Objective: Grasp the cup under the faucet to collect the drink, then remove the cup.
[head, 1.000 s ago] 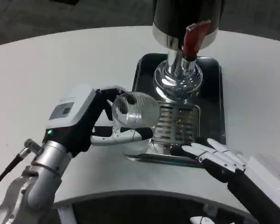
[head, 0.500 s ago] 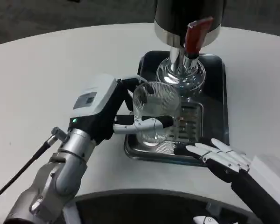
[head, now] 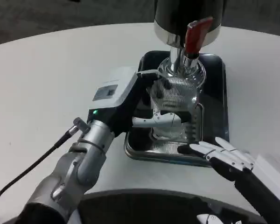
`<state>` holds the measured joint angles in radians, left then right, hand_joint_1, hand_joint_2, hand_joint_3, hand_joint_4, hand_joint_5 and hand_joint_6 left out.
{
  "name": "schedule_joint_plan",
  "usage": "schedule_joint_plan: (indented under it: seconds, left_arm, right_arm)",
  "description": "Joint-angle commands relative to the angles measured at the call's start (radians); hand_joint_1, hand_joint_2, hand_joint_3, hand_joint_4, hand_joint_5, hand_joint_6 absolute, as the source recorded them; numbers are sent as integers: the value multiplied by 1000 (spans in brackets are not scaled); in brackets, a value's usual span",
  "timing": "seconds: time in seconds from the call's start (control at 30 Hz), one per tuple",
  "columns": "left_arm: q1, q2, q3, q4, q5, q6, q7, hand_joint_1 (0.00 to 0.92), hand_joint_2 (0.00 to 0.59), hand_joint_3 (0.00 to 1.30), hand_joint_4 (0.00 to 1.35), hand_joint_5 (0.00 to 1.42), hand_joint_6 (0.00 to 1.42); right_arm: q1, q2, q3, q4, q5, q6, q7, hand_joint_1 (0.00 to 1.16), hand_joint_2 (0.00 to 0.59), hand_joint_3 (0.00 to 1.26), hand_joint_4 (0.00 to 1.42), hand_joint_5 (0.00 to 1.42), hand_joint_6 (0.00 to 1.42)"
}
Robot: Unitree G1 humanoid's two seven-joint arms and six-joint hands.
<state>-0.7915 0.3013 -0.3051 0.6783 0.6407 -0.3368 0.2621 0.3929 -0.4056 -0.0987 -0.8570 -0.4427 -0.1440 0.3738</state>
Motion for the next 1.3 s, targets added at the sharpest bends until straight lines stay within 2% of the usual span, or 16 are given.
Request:
schedule_joint_plan:
  seconds: [0.03, 0.9, 1.0, 1.17, 1.3]
  left_arm:
    - [-15, -12, -29, 31, 18, 25, -4, 625, 76, 722, 729, 724, 525]
    - [-49, -22, -57, 104, 10, 34, 11, 622, 76, 710, 702, 712, 502]
    - [-47, -21, -58, 110, 9, 29, 18, 610, 93, 687, 600, 685, 501]
    - [-35, -16, -58, 109, 6, 14, 34, 491, 135, 575, 354, 526, 477]
    - [-26, -7, -55, 102, 1, -9, 41, 437, 142, 512, 274, 483, 463]
  right_arm:
    - [16, 2, -4, -5, 13, -7, -3, 511, 446, 186, 126, 49, 77]
    - [-1, 6, 5, 12, 8, 3, -3, 526, 445, 187, 126, 48, 77]
    - [-2, 7, 1, 13, 10, 5, -4, 526, 446, 187, 126, 48, 77]
    - [-6, 9, -1, 16, 15, 5, -6, 526, 446, 187, 126, 49, 77]
    - [-13, 11, 1, 23, 17, 2, -9, 530, 444, 188, 126, 49, 79]
